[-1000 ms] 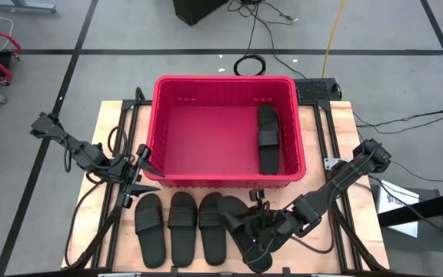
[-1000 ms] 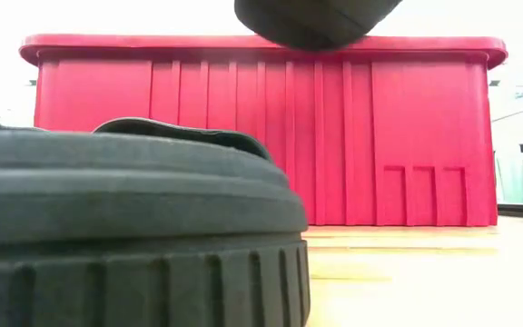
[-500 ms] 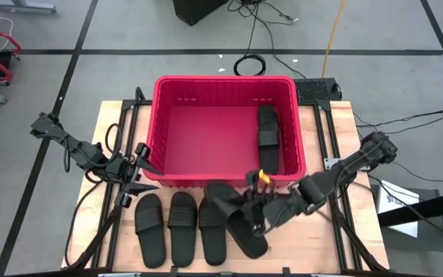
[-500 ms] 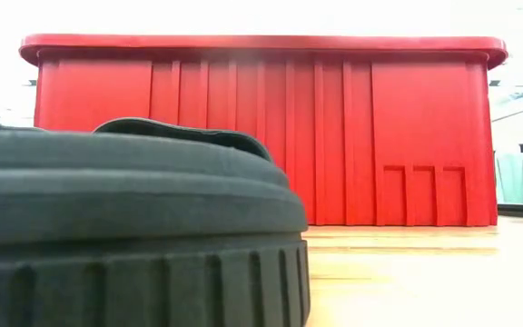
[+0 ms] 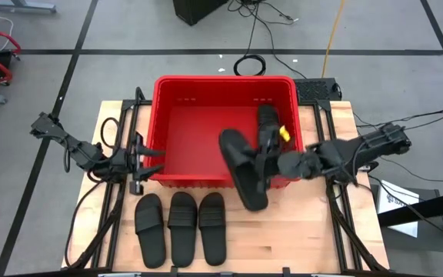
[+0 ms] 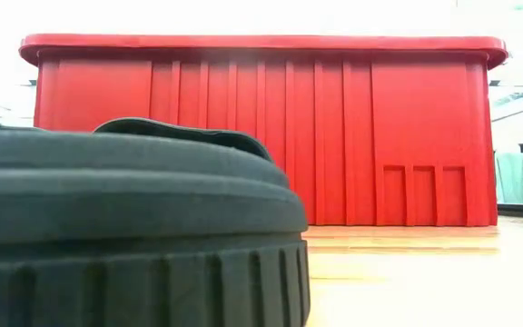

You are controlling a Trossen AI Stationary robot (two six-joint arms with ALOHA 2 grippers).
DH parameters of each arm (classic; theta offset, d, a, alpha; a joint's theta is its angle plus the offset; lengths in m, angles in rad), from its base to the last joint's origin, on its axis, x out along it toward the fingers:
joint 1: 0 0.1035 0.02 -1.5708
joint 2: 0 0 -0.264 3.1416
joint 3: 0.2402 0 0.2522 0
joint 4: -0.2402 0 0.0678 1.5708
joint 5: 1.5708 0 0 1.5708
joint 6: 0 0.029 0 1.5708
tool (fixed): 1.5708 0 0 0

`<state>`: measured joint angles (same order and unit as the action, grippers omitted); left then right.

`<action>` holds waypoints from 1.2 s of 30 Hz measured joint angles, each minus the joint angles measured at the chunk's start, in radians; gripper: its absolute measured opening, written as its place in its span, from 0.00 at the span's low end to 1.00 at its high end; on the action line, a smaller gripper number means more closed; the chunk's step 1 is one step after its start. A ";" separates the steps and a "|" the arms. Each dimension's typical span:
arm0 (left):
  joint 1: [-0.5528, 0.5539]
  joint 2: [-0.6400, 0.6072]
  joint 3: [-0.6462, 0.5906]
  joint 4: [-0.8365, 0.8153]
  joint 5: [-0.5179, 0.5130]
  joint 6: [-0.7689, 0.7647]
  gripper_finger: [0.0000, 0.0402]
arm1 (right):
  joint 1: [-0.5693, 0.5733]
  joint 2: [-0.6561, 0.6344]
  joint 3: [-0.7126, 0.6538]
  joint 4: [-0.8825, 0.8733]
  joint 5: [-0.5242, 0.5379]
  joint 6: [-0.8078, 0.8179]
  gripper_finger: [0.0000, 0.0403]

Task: Pick and place slides into bin
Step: Put the black slide into the red bin

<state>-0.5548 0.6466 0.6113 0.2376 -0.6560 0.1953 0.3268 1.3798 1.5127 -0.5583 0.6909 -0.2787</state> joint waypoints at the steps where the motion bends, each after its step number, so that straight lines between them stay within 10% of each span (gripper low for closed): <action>1: 0.007 -0.002 0.000 0.002 -0.036 0.013 0.45 | -0.021 -0.009 0.000 -0.017 0.012 0.000 0.04; 9: 0.165 -0.063 0.000 -0.009 -0.091 0.052 0.45 | -0.256 -0.034 0.000 -0.086 0.008 -0.040 0.04; 15: 0.332 -0.145 0.000 -0.068 -0.066 0.057 0.45 | -0.469 -0.034 -0.063 0.030 -0.203 -0.092 0.04; 36: 0.846 -0.149 0.000 -0.139 0.335 -0.151 0.45 | -0.751 0.053 -0.364 0.324 -0.419 -0.142 0.04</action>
<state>0.2915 0.4979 0.6109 0.0982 -0.3214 0.0442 -0.4245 1.4332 1.1489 -0.2344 0.2722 -0.4211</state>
